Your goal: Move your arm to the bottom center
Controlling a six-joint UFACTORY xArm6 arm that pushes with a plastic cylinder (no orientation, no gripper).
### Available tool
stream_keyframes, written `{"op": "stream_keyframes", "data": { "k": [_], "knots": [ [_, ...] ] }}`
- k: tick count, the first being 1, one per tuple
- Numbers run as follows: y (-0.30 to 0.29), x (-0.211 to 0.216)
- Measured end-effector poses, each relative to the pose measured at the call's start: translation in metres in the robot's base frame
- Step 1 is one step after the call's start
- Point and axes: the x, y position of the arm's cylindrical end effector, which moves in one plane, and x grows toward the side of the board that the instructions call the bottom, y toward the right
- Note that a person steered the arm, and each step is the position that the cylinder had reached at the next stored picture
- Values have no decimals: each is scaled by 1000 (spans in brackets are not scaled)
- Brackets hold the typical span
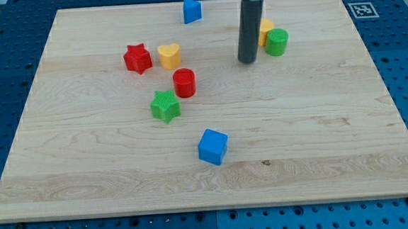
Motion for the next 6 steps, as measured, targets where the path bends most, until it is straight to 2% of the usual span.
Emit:
{"op": "stream_keyframes", "data": {
  "k": [2, 3, 4, 5, 6],
  "knots": [
    [17, 163],
    [-3, 207],
    [-81, 207],
    [-136, 173],
    [-135, 161]
  ]
}}
